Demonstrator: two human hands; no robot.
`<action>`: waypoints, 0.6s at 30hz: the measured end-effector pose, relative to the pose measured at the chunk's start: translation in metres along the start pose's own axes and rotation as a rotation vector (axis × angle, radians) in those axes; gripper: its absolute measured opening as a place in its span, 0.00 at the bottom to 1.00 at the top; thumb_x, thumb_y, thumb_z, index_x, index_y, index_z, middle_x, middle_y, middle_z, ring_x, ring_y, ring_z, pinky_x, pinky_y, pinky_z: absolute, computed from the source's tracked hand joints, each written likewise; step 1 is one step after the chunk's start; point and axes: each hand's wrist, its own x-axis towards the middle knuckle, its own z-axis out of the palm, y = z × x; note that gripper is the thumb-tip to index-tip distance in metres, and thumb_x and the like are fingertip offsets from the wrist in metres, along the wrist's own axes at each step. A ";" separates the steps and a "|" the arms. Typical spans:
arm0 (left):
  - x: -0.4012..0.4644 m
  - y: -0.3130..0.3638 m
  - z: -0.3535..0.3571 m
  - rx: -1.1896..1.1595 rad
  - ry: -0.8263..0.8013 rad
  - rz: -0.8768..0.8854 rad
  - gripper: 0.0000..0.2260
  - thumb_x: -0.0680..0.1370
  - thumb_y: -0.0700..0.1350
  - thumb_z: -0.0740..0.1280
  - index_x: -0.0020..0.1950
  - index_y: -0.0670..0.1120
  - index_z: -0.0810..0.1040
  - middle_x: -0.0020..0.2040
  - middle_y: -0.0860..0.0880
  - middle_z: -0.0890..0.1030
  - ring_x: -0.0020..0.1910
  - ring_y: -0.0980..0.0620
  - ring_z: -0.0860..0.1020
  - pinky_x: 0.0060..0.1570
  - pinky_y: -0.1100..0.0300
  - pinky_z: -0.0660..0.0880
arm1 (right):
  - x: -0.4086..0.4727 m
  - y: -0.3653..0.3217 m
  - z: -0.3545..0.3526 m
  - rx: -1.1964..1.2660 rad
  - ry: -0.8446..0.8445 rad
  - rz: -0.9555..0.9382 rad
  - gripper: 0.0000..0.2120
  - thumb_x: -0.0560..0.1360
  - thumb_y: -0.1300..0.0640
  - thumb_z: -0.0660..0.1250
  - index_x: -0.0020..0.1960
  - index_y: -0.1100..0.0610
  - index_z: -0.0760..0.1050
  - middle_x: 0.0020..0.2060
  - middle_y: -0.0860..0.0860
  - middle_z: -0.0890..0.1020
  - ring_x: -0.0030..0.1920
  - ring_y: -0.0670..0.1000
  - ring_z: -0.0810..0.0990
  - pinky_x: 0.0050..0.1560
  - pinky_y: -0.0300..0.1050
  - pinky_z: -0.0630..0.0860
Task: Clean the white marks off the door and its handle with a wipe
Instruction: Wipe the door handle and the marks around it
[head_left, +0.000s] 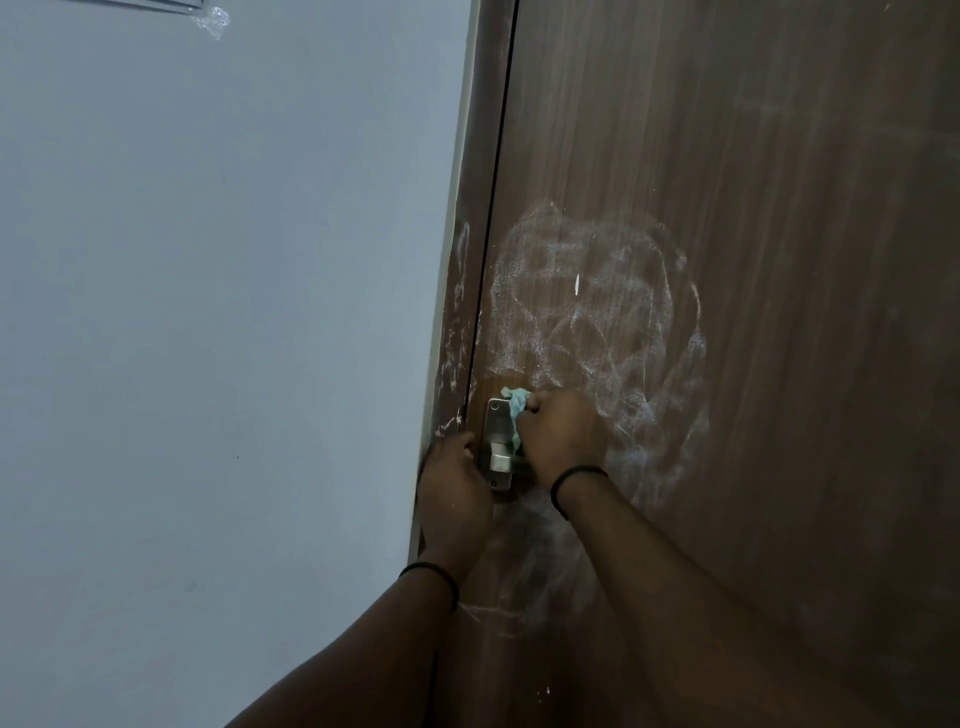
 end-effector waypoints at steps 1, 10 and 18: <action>0.000 0.001 0.000 -0.001 0.000 0.000 0.12 0.81 0.36 0.59 0.58 0.42 0.80 0.53 0.46 0.82 0.48 0.57 0.73 0.47 0.69 0.67 | -0.003 0.001 0.002 -0.037 -0.035 -0.001 0.09 0.73 0.57 0.65 0.36 0.57 0.79 0.31 0.51 0.81 0.33 0.52 0.79 0.31 0.41 0.73; -0.005 -0.008 0.003 0.013 -0.009 -0.027 0.12 0.82 0.37 0.58 0.60 0.42 0.79 0.55 0.45 0.82 0.52 0.51 0.78 0.51 0.64 0.70 | 0.006 0.012 0.006 0.198 -0.061 0.186 0.13 0.70 0.56 0.70 0.28 0.53 0.75 0.25 0.46 0.77 0.30 0.49 0.79 0.29 0.38 0.68; -0.007 -0.020 0.005 0.028 -0.039 -0.032 0.11 0.82 0.38 0.59 0.58 0.42 0.80 0.54 0.45 0.82 0.54 0.49 0.79 0.54 0.62 0.71 | 0.008 0.037 0.007 0.706 -0.193 0.585 0.03 0.66 0.64 0.75 0.39 0.60 0.82 0.35 0.55 0.84 0.34 0.52 0.83 0.35 0.46 0.80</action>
